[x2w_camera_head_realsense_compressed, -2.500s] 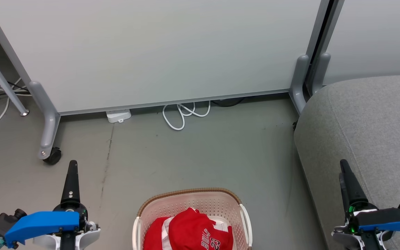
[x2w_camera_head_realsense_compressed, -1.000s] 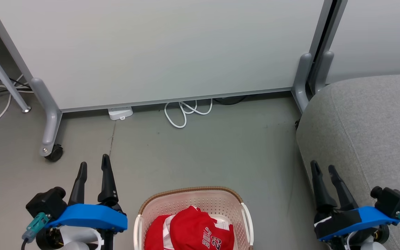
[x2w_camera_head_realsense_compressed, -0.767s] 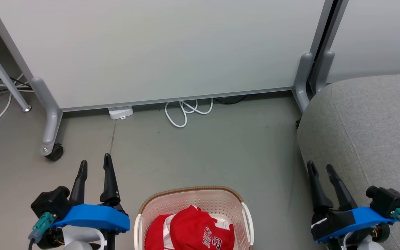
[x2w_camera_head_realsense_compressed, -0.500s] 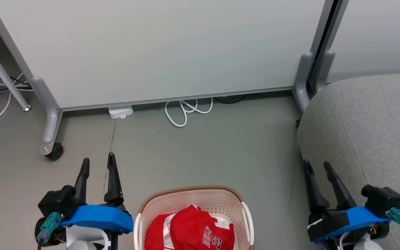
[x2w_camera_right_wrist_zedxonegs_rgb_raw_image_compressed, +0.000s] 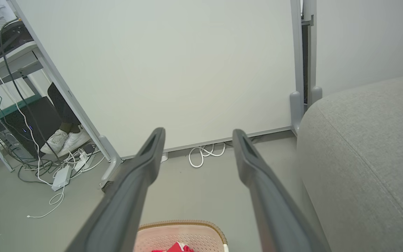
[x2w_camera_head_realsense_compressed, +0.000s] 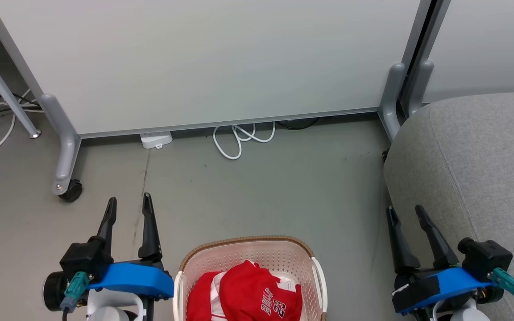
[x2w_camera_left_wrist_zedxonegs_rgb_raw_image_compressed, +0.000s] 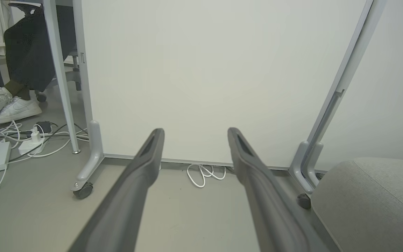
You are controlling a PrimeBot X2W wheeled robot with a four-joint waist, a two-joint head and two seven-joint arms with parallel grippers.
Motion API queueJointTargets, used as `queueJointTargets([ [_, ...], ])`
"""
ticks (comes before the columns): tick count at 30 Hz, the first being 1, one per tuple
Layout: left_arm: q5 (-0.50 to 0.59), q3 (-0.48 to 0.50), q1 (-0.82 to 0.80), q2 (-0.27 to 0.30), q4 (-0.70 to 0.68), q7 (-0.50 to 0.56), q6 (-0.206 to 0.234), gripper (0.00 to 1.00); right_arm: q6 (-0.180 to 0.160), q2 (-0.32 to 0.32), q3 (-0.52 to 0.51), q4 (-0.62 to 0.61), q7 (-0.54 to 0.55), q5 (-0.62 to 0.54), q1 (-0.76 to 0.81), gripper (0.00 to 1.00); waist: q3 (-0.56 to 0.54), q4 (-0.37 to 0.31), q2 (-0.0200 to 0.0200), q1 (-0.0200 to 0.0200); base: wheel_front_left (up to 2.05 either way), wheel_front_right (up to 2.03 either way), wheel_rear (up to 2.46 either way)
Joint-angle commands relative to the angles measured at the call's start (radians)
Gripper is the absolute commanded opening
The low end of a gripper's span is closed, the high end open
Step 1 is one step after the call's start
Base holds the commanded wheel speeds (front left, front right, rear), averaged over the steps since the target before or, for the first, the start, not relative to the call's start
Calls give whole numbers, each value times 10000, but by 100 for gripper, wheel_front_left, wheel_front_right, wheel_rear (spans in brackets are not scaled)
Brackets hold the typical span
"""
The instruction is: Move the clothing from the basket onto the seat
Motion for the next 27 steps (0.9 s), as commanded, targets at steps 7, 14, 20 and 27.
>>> queueJointTargets([
  [7,622,19,-109,-24,60,-212,-149,100,21,-52,61,65,-222,-712,-92,100,3,4,-1,0,0,0,0],
  [14,1077,55,-105,-47,158,-358,-270,100,16,-53,106,205,-363,-1207,-87,100,17,4,-1,0,0,0,0],
  [20,1406,58,-155,-64,331,-463,-387,100,15,-53,145,292,-469,-1644,-96,100,39,23,-1,0,0,0,0],
  [27,1572,62,-189,-73,503,-605,-550,100,16,-54,235,387,-605,-2121,-130,100,58,42,-1,0,0,0,0],
])
